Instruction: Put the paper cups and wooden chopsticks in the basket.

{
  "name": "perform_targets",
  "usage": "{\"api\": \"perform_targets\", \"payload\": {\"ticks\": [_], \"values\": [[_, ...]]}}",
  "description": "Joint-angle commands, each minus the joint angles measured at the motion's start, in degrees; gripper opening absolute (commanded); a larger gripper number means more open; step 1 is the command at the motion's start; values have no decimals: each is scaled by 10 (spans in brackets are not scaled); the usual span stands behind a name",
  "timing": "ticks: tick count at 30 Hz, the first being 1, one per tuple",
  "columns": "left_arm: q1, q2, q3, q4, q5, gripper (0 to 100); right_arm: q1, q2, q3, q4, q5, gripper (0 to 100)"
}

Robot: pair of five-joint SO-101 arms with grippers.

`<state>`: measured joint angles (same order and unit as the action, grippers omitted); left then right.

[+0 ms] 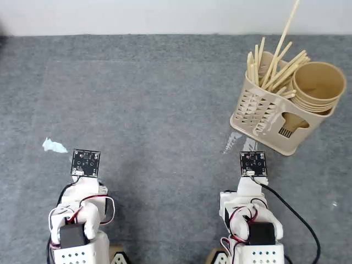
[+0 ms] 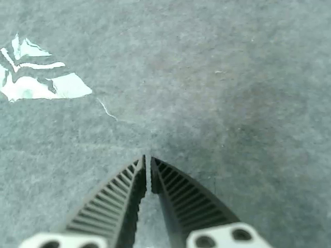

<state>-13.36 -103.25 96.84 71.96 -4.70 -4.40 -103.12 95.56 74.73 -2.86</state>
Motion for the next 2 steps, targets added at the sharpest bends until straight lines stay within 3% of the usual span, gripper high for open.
{"api": "perform_targets", "payload": {"ticks": [1, 2], "values": [[-1, -8, -3, 2, -4, 14, -3, -9, 9, 2, -1, 9], [-1, -8, -3, 2, -4, 14, -3, -9, 9, 2, -1, 9]]}}
